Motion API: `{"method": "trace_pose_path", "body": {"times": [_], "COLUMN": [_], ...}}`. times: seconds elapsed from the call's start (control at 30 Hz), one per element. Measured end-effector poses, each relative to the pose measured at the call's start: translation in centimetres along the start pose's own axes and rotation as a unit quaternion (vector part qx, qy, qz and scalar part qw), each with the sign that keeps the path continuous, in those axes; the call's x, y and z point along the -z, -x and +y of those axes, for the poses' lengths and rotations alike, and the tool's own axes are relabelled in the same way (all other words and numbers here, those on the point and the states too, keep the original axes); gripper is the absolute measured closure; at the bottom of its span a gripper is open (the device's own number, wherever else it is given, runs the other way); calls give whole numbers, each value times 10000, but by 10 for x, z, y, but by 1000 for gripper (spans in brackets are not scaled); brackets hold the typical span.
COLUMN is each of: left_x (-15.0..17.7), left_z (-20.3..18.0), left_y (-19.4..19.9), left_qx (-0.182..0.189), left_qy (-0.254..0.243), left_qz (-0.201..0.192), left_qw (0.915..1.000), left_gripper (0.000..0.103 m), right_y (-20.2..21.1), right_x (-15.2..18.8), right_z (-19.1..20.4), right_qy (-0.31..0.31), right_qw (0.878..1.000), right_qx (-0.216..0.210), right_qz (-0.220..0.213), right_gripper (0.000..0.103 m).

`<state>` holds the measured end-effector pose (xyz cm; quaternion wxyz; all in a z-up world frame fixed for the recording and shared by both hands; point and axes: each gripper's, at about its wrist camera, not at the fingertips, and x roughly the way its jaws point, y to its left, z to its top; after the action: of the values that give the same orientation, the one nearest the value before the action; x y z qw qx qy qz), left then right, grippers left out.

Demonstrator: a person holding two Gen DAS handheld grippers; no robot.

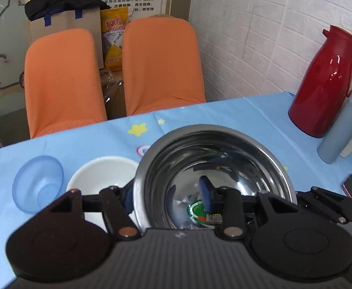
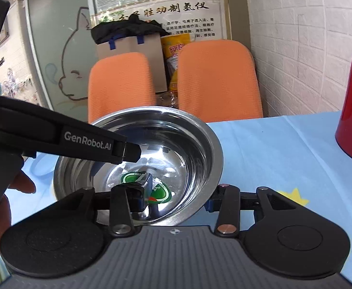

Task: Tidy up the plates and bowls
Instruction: 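Lift the steel bowl with the right tool off the table, then lower the steel bowl beside the plate stack and open the right tool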

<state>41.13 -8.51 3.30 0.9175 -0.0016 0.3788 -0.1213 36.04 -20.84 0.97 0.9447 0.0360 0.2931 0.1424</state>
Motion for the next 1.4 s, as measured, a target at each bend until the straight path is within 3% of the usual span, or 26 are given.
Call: {"method": "trace_pose_path", "body": {"times": [0.23, 0.5, 0.7, 0.87, 0.93, 1.1, 1.4], "left_x": [69, 131, 150, 161, 164, 162, 152], "left_z": [6, 11, 14, 15, 14, 12, 28], "left_y": [50, 65, 65, 64, 65, 73, 104], "left_qx": [72, 204, 211, 260, 290, 326, 395], "left_qy": [134, 254, 375, 480, 476, 507, 713], "left_qz": [168, 405, 470, 466, 416, 159, -187], "left_qw": [9997, 9986, 9980, 9974, 9976, 9981, 9965], "left_gripper": [64, 64, 63, 61, 57, 31, 30], "right_y": [57, 84, 84, 93, 99, 107, 133], "right_x": [51, 107, 123, 133, 139, 138, 124], "right_z": [33, 55, 58, 62, 63, 61, 57], "right_qy": [21, -59, -142, -54, -42, -121, 37], "right_qw": [9998, 9987, 9975, 9976, 9975, 9974, 9996], "right_qx": [-99, -33, -44, -117, -154, -225, 63], "right_qz": [174, 512, 698, 682, 692, 679, 258], "right_gripper": [24, 22, 20, 9, 5, 0, 0]}}
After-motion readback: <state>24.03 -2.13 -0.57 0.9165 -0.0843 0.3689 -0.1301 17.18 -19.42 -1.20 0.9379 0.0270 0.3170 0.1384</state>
